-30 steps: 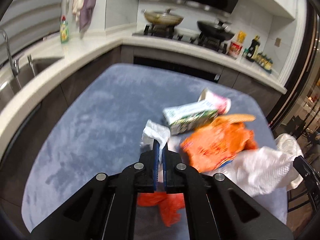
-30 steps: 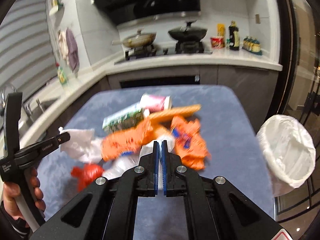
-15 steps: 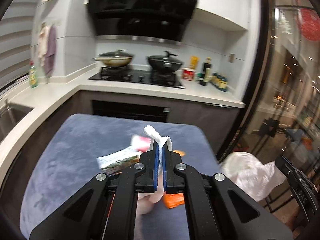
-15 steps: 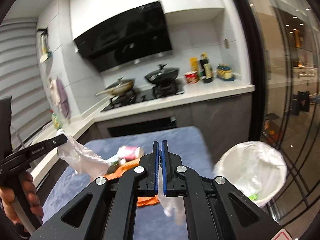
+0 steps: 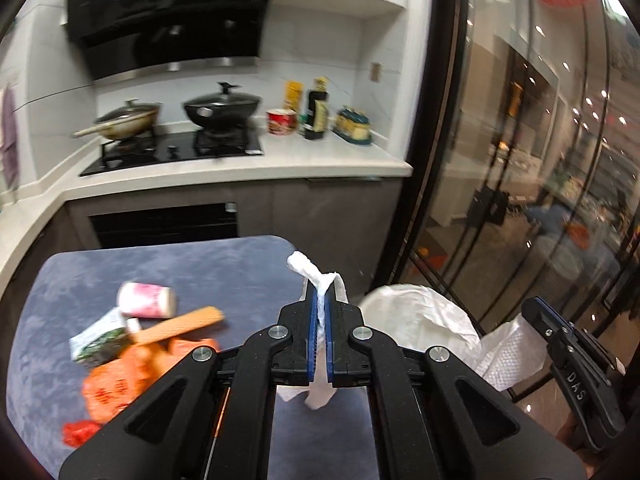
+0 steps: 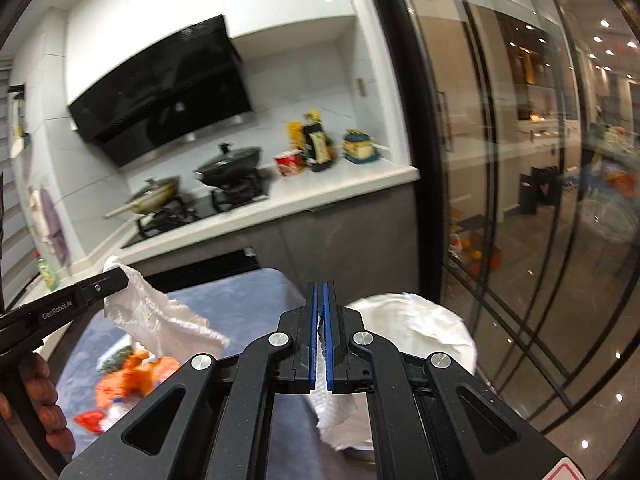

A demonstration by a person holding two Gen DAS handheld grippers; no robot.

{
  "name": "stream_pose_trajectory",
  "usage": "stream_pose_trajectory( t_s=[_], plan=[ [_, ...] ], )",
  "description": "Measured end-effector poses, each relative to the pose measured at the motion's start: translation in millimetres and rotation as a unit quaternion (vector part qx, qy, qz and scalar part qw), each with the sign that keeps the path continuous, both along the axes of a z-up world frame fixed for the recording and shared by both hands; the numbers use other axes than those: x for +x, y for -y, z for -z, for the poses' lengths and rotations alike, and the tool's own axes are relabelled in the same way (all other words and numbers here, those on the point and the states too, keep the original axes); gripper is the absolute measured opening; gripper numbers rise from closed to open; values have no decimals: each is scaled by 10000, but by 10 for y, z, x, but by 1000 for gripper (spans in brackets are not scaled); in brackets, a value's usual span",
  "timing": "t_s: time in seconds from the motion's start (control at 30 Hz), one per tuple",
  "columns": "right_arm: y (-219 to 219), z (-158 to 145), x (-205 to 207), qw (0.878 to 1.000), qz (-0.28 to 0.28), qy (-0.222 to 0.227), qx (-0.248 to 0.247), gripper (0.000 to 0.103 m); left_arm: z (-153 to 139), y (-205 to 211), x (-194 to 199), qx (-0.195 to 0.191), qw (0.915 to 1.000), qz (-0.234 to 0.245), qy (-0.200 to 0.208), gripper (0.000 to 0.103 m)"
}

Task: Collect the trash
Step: 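Carry the white tissue into the bin and open the right tool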

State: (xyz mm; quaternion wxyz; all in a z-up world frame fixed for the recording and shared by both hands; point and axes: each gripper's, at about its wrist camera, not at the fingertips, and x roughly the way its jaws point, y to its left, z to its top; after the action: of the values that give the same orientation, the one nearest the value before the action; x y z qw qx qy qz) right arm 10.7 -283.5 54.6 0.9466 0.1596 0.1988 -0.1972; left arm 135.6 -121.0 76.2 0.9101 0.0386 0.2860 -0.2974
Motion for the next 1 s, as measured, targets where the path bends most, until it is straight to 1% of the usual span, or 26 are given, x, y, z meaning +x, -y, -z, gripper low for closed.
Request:
stream_pose_trajectory(
  t_s=[0.1,0.27,0.4,0.6,0.77,0.8,0.83,0.87,0.9,0.93,1.0],
  plan=[
    [221,132,32,9998,142,-152,59,3,150,353,18,133,9997,198,-93,3],
    [517,323,132,9989,282,-350,158,3,351,728,46,252,9988,350,-242,3],
    [643,409,193,9983,333,-423,221,3,478,989,75,339,9979,455,-313,3],
    [806,537,235,9973,394,-530,316,3,590,1279,88,478,9964,594,-364,3],
    [850,553,206,9968,460,-590,273,3,651,1432,88,565,9951,672,-449,4],
    [866,565,193,9967,481,-597,282,3,675,1458,91,600,9948,675,-467,6],
    [874,572,180,9966,497,-595,289,4,687,1475,88,616,9947,663,-486,14],
    [884,585,164,9964,521,-600,301,6,697,1483,87,612,9948,642,-497,20],
    [890,592,158,9963,529,-607,313,8,704,1477,81,598,9953,592,-485,37],
    [896,605,148,9960,553,-617,329,8,700,1480,72,582,9957,563,-453,49],
    [905,633,140,9958,559,-627,369,8,690,1464,46,581,9964,508,-355,54]
  ],
)
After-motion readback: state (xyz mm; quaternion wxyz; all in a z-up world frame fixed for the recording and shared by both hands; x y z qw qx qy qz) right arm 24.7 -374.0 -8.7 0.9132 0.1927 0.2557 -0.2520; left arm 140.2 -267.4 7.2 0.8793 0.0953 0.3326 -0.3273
